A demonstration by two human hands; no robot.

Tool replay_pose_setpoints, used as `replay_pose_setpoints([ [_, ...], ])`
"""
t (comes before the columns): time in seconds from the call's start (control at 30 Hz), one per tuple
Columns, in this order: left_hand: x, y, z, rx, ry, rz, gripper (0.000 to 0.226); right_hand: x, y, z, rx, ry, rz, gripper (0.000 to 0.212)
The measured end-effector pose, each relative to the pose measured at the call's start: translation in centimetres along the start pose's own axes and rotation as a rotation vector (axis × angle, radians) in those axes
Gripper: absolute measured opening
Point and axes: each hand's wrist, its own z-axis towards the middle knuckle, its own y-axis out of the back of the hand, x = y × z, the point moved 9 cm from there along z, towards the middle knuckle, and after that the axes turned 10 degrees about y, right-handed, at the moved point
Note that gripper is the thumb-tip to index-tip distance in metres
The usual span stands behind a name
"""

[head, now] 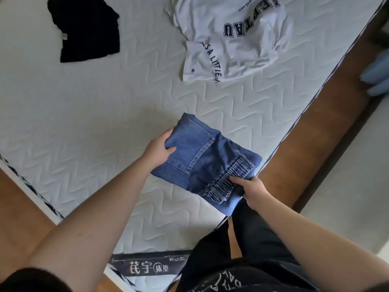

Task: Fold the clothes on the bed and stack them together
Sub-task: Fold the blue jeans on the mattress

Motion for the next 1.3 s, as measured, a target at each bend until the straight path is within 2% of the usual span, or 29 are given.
replay_pose_setpoints([
  [0.2,3.7,-1.2,4.8,0.066,0.024,0.085,0.074,-4.0,-0.9,1.7,0.009,-0.053,0.093,0.047],
  [0.37,6.7,-3.1,8.8,0.138,0.068,0.192,0.077,-5.7,-0.8,3.8,-0.026,-0.053,-0.154,0.043],
  [0.53,8.7,-4.3,12.2,0.109,0.171,0.159,0.077,-4.5,-0.1,5.8,-0.106,0.044,-0.257,0.099],
  [0.67,8.1,-5.0,14.7,0.096,0.221,0.069,0.078,-4.2,-0.9,7.4,-0.093,0.073,-0.266,0.117],
  [0.77,8.6,-5.9,15.7,0.105,0.275,0.127,0.068,-4.1,-1.3,8.6,-0.166,0.087,-0.347,0.125],
  [0.83,8.7,-6.5,16.0,0.130,0.248,0.099,0.056,-4.5,-1.4,9.1,-0.227,0.073,-0.391,0.119],
  [0.9,8.7,-6.2,16.2,0.155,0.196,0.077,0.046,-4.9,-1.6,9.0,-0.266,0.083,-0.390,0.104],
  [1.0,9.3,-4.9,16.2,0.181,0.174,0.144,0.047,-5.8,-2.3,8.6,-0.239,0.125,-0.345,0.088],
  [1.13,10.7,-4.0,16.3,0.168,0.202,0.171,0.047,-6.9,-3.0,8.0,-0.191,0.132,-0.343,0.081],
  [1.3,9.4,-4.5,16.1,-0.001,0.160,0.323,0.053,-5.9,-1.3,7.8,-0.295,0.197,-0.363,0.086],
])
